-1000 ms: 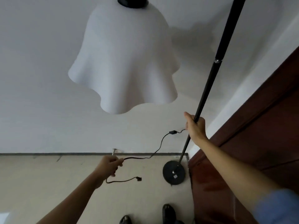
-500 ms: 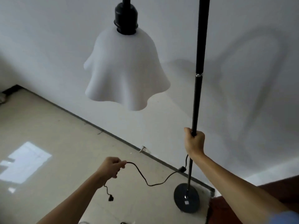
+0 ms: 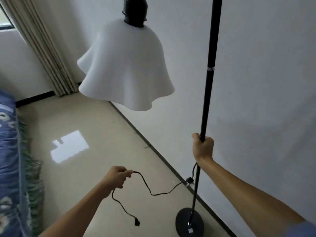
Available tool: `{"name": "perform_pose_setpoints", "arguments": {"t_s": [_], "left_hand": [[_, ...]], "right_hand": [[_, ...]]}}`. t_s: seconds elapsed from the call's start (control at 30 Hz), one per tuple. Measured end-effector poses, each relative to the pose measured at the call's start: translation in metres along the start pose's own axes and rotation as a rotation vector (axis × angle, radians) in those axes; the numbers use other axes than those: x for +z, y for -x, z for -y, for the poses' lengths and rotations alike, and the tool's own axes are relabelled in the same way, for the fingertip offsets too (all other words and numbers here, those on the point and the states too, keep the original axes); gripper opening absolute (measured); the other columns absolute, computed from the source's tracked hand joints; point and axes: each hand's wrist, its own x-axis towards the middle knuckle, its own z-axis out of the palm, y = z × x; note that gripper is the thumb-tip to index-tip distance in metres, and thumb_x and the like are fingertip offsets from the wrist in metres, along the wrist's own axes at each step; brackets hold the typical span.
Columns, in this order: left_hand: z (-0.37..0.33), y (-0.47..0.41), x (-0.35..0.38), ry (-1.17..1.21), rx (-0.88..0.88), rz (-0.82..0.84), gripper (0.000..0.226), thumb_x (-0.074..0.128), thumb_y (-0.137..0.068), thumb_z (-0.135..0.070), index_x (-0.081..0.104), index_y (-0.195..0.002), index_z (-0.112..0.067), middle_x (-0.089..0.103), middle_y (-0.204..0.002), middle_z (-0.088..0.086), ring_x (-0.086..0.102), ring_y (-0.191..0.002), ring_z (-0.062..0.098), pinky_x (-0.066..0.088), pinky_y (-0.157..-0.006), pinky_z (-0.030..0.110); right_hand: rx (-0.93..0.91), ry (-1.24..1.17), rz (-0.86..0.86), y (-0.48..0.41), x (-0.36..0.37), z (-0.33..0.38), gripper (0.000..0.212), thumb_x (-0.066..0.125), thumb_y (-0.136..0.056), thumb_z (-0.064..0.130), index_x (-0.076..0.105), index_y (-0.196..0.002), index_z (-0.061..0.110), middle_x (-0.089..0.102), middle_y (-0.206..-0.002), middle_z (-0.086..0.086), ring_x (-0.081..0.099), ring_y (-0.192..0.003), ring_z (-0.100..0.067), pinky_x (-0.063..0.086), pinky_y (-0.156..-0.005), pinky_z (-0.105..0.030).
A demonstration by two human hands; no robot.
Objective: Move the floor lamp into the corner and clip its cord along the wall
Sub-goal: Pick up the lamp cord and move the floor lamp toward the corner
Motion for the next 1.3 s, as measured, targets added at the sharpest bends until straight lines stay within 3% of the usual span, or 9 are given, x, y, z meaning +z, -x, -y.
{"name": "perform_pose_setpoints", "arguments": {"t_s": [0.53, 0.67, 0.87, 1.3], "left_hand": [[-0.009, -0.154, -0.289, 0.092, -0.049, -0.302, 0.026, 0.063, -0.086, -0.027, 0.064, -0.067, -0.01, 0.042, -0.055, 0.001, 0.039, -0.049, 0.014, 0.04, -0.053, 0.026], [-0.022, -0.206, -0.351, 0.12, -0.078, -0.409, 0.025, 0.063, -0.087, -0.025, 0.065, -0.072, -0.005, 0.042, -0.056, 0.002, 0.04, -0.05, 0.015, 0.04, -0.051, 0.025], [-0.046, -0.27, -0.438, 0.174, -0.113, -0.53, 0.025, 0.062, -0.088, -0.022, 0.064, -0.073, -0.002, 0.043, -0.054, 0.003, 0.04, -0.05, 0.015, 0.042, -0.051, 0.028], [-0.032, -0.463, -0.669, 0.222, -0.142, -0.566, 0.028, 0.064, -0.086, -0.024, 0.067, -0.075, 0.001, 0.045, -0.056, 0.005, 0.043, -0.049, 0.016, 0.044, -0.052, 0.029]], "right_hand": [[-0.116, -0.159, 0.284, -0.11, 0.363, 0.142, 0.047, 0.052, -0.083, 0.013, 0.019, -0.051, 0.021, 0.021, -0.045, 0.004, 0.019, -0.04, -0.011, 0.019, -0.048, -0.029], [-0.139, -0.184, 0.397, -0.154, 0.46, 0.168, 0.049, 0.052, -0.084, 0.011, 0.018, -0.05, 0.021, 0.02, -0.04, 0.009, 0.018, -0.039, -0.01, 0.02, -0.048, -0.028], [-0.176, -0.181, 0.528, -0.22, 0.595, 0.214, 0.048, 0.052, -0.084, 0.012, 0.018, -0.051, 0.021, 0.02, -0.047, 0.001, 0.019, -0.045, -0.015, 0.019, -0.05, -0.031], [-0.178, -0.106, 0.614, -0.323, 0.899, 0.26, 0.05, 0.05, -0.084, 0.012, 0.016, -0.049, 0.022, 0.018, -0.044, 0.005, 0.016, -0.042, -0.014, 0.016, -0.048, -0.03]]}}
